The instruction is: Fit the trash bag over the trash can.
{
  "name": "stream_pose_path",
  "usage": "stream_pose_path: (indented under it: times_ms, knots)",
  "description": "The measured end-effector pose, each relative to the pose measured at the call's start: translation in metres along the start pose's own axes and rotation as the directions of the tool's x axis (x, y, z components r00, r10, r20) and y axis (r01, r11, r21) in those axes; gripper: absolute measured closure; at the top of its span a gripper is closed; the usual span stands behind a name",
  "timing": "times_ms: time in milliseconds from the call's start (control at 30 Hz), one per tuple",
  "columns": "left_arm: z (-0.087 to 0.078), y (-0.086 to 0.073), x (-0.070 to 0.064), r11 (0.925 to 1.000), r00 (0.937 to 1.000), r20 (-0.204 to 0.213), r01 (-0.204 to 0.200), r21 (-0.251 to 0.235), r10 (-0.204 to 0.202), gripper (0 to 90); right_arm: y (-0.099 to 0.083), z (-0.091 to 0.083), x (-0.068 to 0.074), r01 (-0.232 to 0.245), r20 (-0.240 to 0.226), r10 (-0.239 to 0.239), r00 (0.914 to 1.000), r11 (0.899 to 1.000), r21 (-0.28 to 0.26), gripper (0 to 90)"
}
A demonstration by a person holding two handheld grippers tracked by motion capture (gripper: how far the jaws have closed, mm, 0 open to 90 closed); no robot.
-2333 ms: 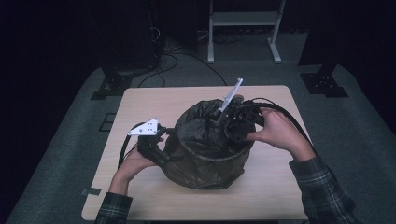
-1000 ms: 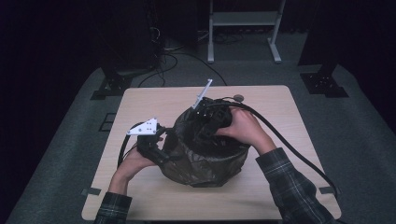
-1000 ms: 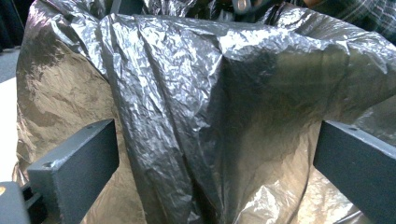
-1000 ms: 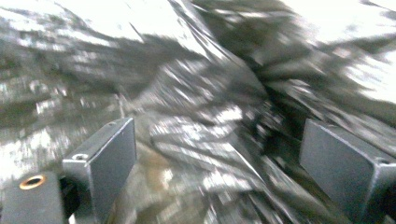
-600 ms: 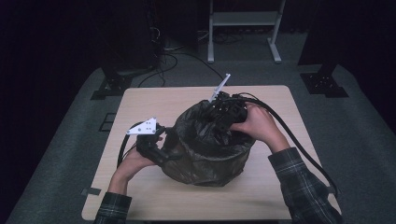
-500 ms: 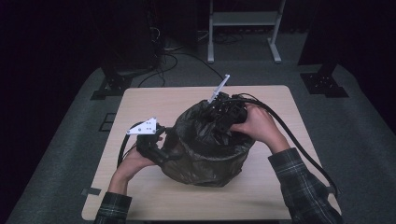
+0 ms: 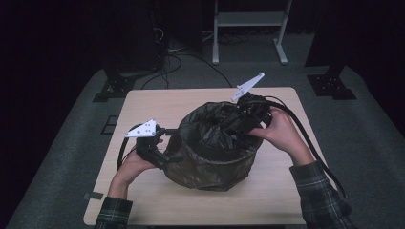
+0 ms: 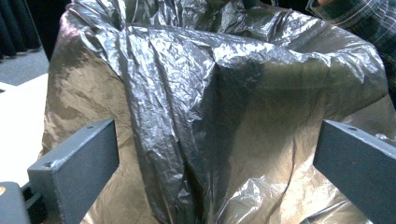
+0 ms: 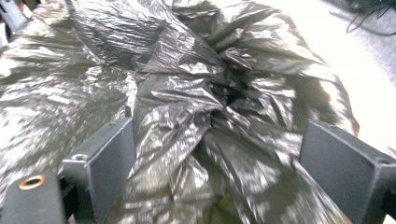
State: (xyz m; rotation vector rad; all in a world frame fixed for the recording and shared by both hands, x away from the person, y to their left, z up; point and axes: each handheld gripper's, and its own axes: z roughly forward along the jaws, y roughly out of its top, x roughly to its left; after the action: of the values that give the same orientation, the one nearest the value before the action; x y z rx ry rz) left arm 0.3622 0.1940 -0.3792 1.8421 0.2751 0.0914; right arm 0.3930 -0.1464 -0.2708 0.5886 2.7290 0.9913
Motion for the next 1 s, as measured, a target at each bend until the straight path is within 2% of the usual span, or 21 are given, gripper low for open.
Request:
stream_pose_path:
  times_ms: [167,333,500,733,867,1000]
  knots:
    - [-0.004,0.001,-0.001,1.0000,1.0000,-0.009,-0.002,0.002,0.002,0.0,-0.017,-0.019,-0.005,-0.024,-0.002,0.024,0.9997,0.997,-0.076,9.6]
    - [-0.009,0.003,-0.003,0.9999,0.9996,-0.029,-0.004,0.010,0.005,0.0,-0.035,-0.039,-0.007,-0.057,0.016,0.060,0.9981,0.988,-0.144,9.6]
    - [-0.016,0.004,-0.008,0.9997,0.9988,-0.049,-0.006,0.024,0.007,0.0,-0.056,-0.053,-0.008,-0.087,0.040,0.096,0.9946,0.979,-0.184,9.7]
    - [-0.029,0.002,-0.015,0.9990,0.9962,-0.087,-0.008,0.043,0.011,0.0,-0.094,-0.072,-0.009,-0.115,0.061,0.135,0.9889,0.959,-0.259,9.7]
    - [-0.035,-0.003,-0.021,0.9977,0.9940,-0.109,-0.006,0.067,0.014,0.0,-0.119,-0.081,-0.009,-0.136,0.077,0.167,0.9829,0.941,-0.311,9.7]
    - [-0.042,-0.009,-0.027,0.9962,0.9909,-0.134,-0.003,0.087,0.014,0.0,-0.140,-0.086,-0.008,-0.152,0.098,0.195,0.9758,0.929,-0.337,9.7]
